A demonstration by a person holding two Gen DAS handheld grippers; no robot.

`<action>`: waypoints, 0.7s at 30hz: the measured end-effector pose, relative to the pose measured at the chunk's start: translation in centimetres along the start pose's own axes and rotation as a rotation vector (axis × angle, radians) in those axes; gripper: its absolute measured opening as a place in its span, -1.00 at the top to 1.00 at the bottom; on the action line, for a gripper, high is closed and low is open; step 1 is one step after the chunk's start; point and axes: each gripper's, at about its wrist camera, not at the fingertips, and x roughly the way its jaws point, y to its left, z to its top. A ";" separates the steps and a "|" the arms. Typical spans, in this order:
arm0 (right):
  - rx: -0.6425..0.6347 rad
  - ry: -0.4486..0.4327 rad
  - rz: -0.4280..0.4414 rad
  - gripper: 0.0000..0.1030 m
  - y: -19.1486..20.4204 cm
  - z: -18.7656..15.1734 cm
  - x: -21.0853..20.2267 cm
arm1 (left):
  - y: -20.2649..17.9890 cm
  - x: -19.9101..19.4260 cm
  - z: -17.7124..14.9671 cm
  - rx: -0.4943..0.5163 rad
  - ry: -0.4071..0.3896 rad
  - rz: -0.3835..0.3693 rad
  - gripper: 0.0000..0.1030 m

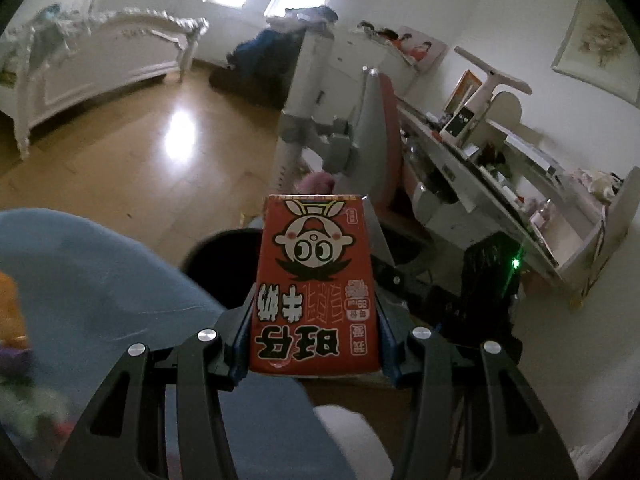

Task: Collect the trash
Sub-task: 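Carry the carton and tray over the black bin and open both tools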

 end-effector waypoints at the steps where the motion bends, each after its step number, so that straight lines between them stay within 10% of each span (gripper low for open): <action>1: 0.008 0.002 -0.005 0.08 -0.5 -0.3 0.2 | 0.0 1.2 0.1 -0.009 0.012 -0.003 0.04; 15: 0.094 0.040 -0.032 0.00 -5.0 -1.6 3.7 | 1.5 7.4 0.0 -0.051 0.110 0.035 -0.02; 18: 0.118 0.028 -0.059 -0.40 -5.4 -1.4 3.7 | 1.7 7.4 0.3 -0.061 0.103 0.069 -0.64; 21: 0.115 0.017 -0.072 -0.45 -5.6 -1.2 3.5 | 1.7 6.9 0.5 -0.054 0.082 0.068 -0.67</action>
